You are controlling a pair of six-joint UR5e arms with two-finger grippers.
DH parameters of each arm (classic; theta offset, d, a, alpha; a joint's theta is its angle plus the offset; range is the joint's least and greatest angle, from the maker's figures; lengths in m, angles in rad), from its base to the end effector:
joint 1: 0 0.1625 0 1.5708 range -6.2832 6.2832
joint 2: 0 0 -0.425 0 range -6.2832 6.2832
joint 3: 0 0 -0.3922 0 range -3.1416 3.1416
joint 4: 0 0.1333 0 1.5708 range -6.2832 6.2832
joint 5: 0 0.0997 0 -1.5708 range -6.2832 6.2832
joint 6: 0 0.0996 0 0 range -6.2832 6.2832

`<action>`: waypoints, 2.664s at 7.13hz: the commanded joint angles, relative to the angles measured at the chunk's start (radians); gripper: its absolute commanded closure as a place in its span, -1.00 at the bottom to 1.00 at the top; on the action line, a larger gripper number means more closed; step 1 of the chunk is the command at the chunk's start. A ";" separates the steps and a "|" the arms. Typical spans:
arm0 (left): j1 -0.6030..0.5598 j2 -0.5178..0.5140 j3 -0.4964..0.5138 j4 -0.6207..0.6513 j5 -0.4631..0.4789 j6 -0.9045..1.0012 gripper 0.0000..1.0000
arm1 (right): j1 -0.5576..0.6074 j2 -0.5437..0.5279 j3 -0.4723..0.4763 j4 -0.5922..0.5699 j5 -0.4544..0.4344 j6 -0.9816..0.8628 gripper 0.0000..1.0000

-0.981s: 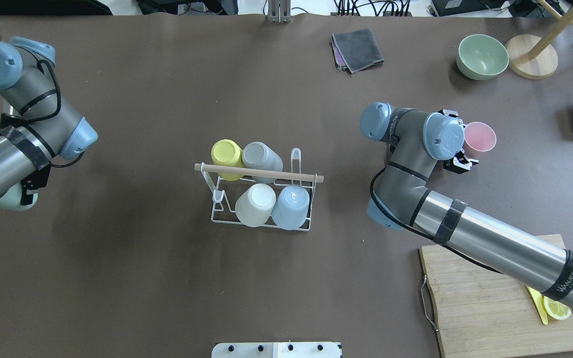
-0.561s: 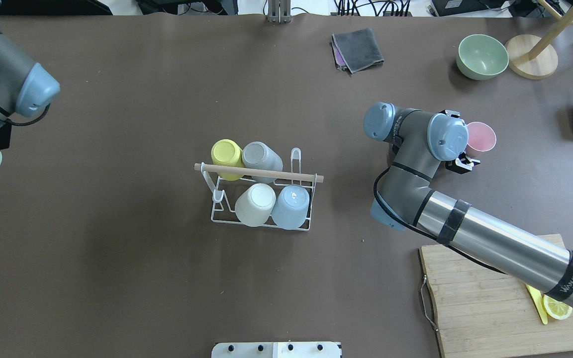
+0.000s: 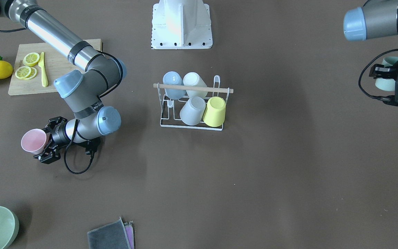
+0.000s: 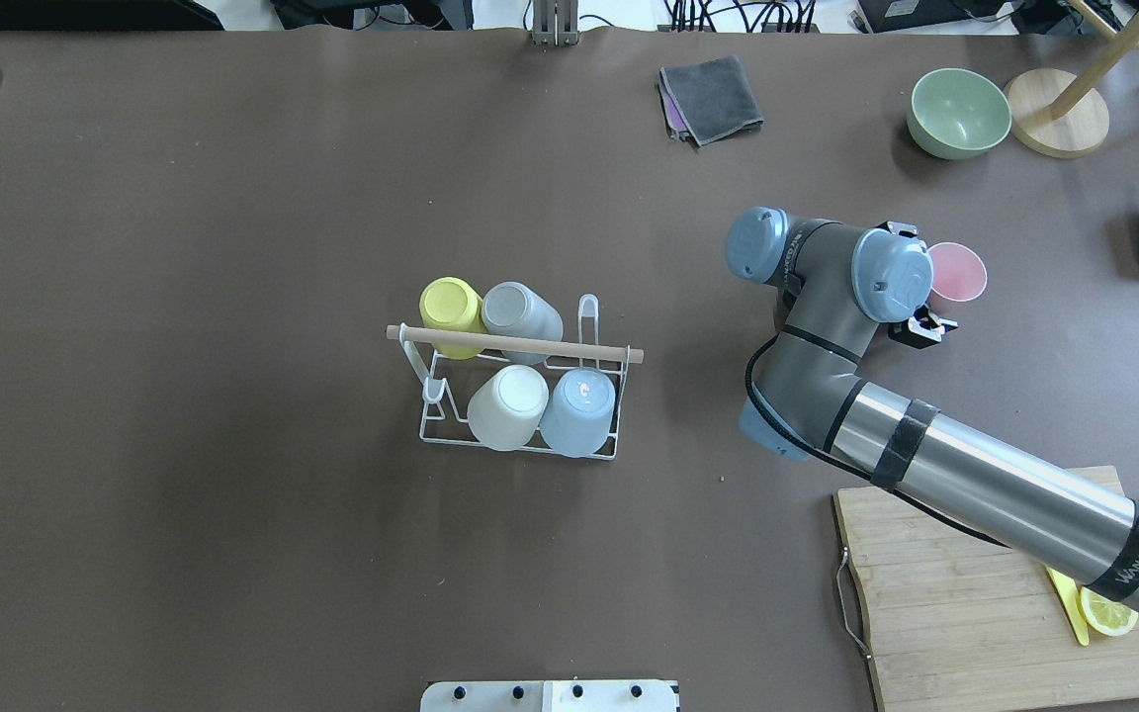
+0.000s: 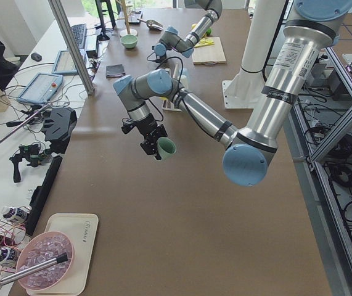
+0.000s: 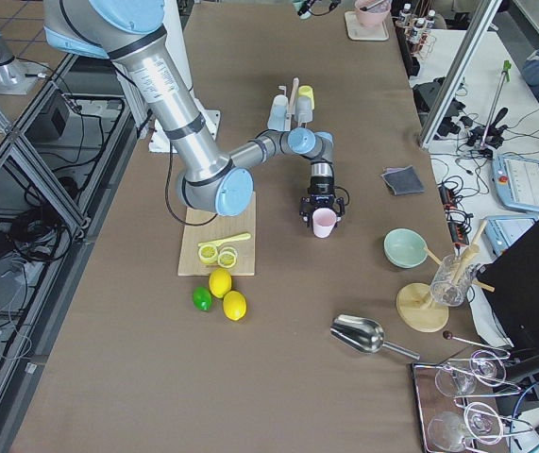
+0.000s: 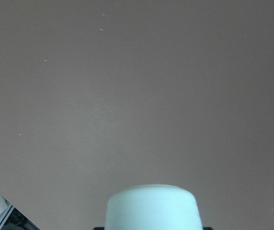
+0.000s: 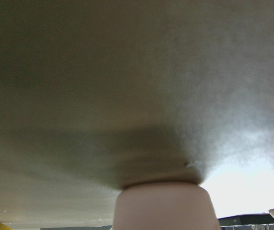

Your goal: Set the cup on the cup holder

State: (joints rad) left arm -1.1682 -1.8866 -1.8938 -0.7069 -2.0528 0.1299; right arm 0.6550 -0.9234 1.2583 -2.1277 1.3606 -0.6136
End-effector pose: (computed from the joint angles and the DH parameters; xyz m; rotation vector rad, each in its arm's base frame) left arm 0.1253 -0.5166 0.4409 -0.2865 0.4496 0.4657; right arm -0.4633 -0.5502 0.4896 -0.2072 0.2660 -1.5398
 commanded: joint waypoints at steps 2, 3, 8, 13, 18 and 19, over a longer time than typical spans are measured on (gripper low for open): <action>0.033 0.057 -0.084 -0.275 0.043 -0.122 1.00 | -0.008 0.000 -0.007 0.000 0.000 0.000 -0.99; 0.062 0.057 -0.070 -0.440 0.043 -0.225 1.00 | -0.008 -0.002 -0.007 0.000 0.000 0.000 -0.98; 0.105 0.049 -0.076 -1.147 0.032 -0.378 1.00 | 0.032 0.000 0.012 -0.008 0.002 0.012 0.37; 0.163 0.061 -0.101 -1.618 0.065 -0.715 1.00 | 0.208 -0.041 0.155 -0.091 0.083 0.165 1.00; 0.534 0.274 -0.088 -2.157 0.788 -0.773 1.00 | 0.308 -0.120 0.262 0.248 0.323 0.488 1.00; 0.551 0.265 -0.090 -2.177 0.830 -0.777 1.00 | 0.331 -0.118 0.265 0.329 0.389 0.562 1.00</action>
State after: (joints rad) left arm -0.6678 -1.6338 -1.9838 -2.8309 -1.3131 -0.6473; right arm 0.9633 -1.0398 1.5206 -1.9107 1.6729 -0.1596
